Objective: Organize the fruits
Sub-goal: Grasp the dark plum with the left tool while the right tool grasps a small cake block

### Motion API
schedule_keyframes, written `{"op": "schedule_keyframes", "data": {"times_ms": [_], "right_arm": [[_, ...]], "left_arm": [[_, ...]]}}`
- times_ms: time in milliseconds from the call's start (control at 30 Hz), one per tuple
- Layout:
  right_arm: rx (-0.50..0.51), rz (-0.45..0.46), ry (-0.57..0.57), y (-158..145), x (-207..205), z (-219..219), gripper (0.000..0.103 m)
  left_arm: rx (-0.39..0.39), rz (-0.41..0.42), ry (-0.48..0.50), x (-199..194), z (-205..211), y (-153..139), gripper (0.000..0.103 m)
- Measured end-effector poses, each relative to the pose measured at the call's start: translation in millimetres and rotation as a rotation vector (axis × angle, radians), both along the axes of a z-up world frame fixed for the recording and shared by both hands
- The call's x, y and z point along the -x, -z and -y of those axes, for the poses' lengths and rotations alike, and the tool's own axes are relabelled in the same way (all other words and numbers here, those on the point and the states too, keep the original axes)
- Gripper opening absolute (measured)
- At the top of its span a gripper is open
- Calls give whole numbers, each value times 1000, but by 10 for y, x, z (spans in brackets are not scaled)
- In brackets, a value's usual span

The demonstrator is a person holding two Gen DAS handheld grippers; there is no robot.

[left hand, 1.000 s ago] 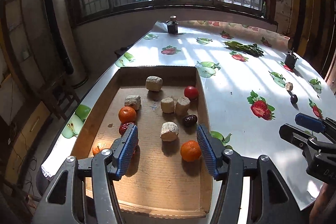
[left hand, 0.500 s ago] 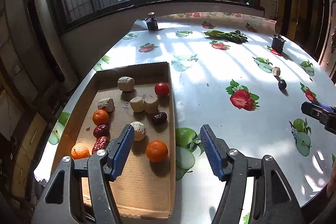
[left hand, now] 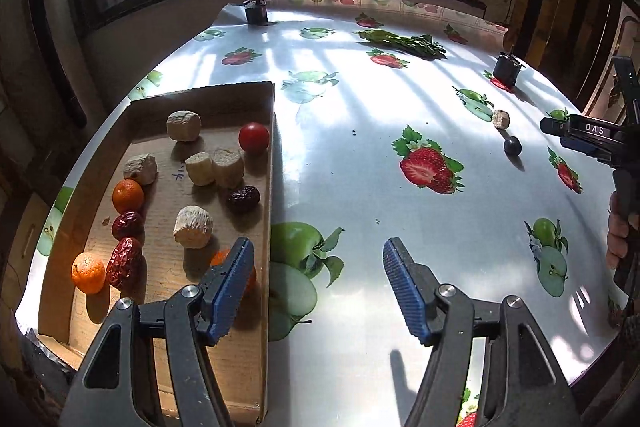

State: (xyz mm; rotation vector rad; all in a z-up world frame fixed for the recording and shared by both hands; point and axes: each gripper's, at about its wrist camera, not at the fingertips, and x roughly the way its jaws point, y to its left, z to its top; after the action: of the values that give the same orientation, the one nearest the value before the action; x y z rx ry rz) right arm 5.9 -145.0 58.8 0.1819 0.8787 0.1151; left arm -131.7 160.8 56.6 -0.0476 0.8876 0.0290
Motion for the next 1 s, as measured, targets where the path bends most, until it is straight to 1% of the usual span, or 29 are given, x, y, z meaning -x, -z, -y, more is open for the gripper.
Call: {"op": "schedule_keyframes", "data": {"times_ms": [67,133,200,300,333,367,400,500,600,667,733,833,900,933,1000], "right_arm": [[-9,-2,3,33,-242,-57,61],[-3,-4,5,77,-455,-155,61],[15,-25,5,164,-626,-244,61],[37,-63,-6,333,-807,-369,61],[49,-69,-11,383,-836,-397,57],[59,-79,-14,423,-852,-408,34],[57,-85,-14,446,-850,-395,18],[24,-78,18,401,-749,-248,17],[-14,-55,31,306,-526,-47,17],[-39,-33,37,266,-353,94,17],[-40,-7,54,259,-211,222,17],[-46,32,82,300,-90,398,17],[-111,3,94,348,-104,517,17],[-152,-4,95,358,-114,567,17],[-198,-4,99,354,-110,635,17]], "left_arm": [[15,-9,4,-16,-6,21,67],[21,-16,9,-42,-6,35,67],[24,-22,16,-77,2,44,67],[32,-29,31,-143,33,39,67],[37,-30,41,-167,54,31,67],[44,-31,50,-189,75,23,67],[57,-33,62,-221,101,14,67],[88,-39,98,-330,220,-12,66],[133,-54,146,-470,412,-31,66],[147,-65,182,-587,600,-35,66],[154,-64,233,-726,866,-36,66],[147,-59,315,-976,1290,6,66],[169,-76,347,-1176,1529,90,66],[192,-96,353,-1285,1634,154,66],[240,-123,352,-1471,1768,278,66]]}}
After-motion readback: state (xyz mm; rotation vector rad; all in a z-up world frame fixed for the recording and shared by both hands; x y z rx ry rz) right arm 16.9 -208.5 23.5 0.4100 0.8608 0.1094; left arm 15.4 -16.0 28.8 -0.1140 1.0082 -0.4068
